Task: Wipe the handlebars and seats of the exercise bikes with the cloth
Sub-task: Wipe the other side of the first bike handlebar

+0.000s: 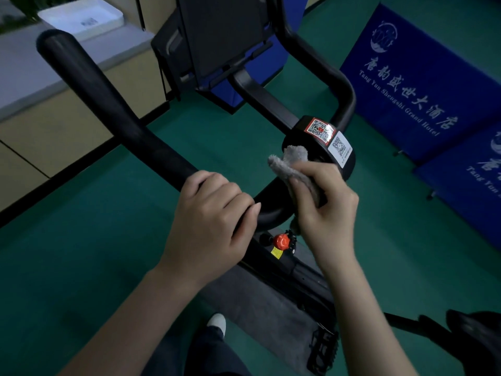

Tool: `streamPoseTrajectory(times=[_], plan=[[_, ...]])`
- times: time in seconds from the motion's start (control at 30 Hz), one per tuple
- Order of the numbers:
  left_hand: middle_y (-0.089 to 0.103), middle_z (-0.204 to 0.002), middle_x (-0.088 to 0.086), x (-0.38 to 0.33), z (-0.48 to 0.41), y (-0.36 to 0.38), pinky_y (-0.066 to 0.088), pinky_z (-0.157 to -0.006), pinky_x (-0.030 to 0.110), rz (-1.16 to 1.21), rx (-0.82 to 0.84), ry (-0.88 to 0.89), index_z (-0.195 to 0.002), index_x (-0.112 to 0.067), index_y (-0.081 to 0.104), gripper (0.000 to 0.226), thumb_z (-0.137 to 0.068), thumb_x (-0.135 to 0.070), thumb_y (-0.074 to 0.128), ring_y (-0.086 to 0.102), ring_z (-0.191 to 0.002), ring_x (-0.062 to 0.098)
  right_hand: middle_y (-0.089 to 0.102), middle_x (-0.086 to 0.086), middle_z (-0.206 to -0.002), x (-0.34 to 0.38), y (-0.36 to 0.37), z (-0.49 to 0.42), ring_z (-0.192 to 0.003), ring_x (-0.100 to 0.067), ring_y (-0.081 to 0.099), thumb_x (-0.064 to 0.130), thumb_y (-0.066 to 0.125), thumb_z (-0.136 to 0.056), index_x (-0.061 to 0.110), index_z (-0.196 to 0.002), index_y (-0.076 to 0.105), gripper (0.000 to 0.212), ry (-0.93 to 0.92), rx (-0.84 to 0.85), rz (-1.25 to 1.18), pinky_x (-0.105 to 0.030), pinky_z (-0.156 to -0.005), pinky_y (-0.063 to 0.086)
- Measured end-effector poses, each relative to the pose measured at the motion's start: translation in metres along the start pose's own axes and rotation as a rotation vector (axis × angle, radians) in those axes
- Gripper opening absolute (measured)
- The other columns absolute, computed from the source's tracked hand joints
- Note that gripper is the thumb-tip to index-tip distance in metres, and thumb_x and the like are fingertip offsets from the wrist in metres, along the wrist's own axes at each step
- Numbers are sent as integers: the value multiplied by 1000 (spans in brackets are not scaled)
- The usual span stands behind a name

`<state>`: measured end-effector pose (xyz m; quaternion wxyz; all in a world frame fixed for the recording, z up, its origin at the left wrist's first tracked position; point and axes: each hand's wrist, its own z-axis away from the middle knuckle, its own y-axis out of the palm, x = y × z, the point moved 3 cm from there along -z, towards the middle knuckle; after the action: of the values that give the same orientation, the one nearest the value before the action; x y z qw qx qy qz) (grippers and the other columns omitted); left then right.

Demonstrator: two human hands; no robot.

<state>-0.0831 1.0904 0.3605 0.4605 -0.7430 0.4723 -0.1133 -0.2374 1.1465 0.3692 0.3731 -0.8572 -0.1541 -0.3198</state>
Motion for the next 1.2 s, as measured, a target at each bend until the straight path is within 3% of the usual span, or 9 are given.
streamPoseTrajectory(times=[0.1,0.3,0.4,0.57,0.83,0.93,1.03,1.2], plan=[[62,-72,-1,0,0,1,34,-91,33,-9,-24,14,-73,-12,65,32,-96,-24,47,58,-77,22,63,7,-93,-8,-2,6,-89,-19,60,1,62,-88,6,-94,69,10,-48,-80,-24,-25,-81,46],[64,-72,-2,0,1,2,33,-90,33,-27,-49,32,-73,-12,66,31,-96,-23,47,59,-77,22,64,-3,-93,-20,4,16,-90,-23,58,-2,59,-89,-1,-94,67,10,38,-293,-51,-32,-82,46],[65,-72,-1,0,0,3,33,-90,33,-30,-60,45,-74,-11,67,31,-95,-23,48,60,-77,22,65,-5,-95,-24,4,23,-93,-21,59,0,57,-90,-2,-94,67,11,29,-309,-89,-30,-85,45],[66,-73,-1,1,1,5,31,-89,32,-37,-75,57,-75,-11,67,31,-96,-22,48,60,-77,22,61,-14,-98,-35,4,8,-97,-19,56,-7,57,-89,-4,-96,64,11,178,-398,-96,-24,-90,42],[65,-72,-1,0,1,7,29,-87,30,-52,-101,65,-74,-10,67,33,-97,-21,46,60,-73,22,58,-15,-98,3,26,67,-100,-13,55,-4,57,-89,-4,-96,63,9,228,-479,-212,-22,-91,41],[65,-72,-1,1,1,7,27,-88,29,-57,-106,62,-74,-10,67,33,-97,-21,46,59,-74,21,57,-13,-98,-5,24,59,-96,-17,55,-4,55,-90,9,-97,59,15,379,-577,-278,-27,-89,44],[64,-72,-2,0,2,8,26,-89,28,-62,-104,55,-74,-11,66,32,-97,-21,46,58,-74,21,58,-15,-101,-2,31,56,-97,-24,57,10,54,-93,22,-98,58,14,528,-658,-421,-33,-88,47],[64,-72,-2,1,2,8,29,-89,30,-61,-101,65,-75,-11,66,31,-97,-21,47,58,-74,20,63,-14,-102,-13,33,45,-98,-27,61,11,55,-93,10,-102,60,10,684,-791,-541,-44,-93,50]])
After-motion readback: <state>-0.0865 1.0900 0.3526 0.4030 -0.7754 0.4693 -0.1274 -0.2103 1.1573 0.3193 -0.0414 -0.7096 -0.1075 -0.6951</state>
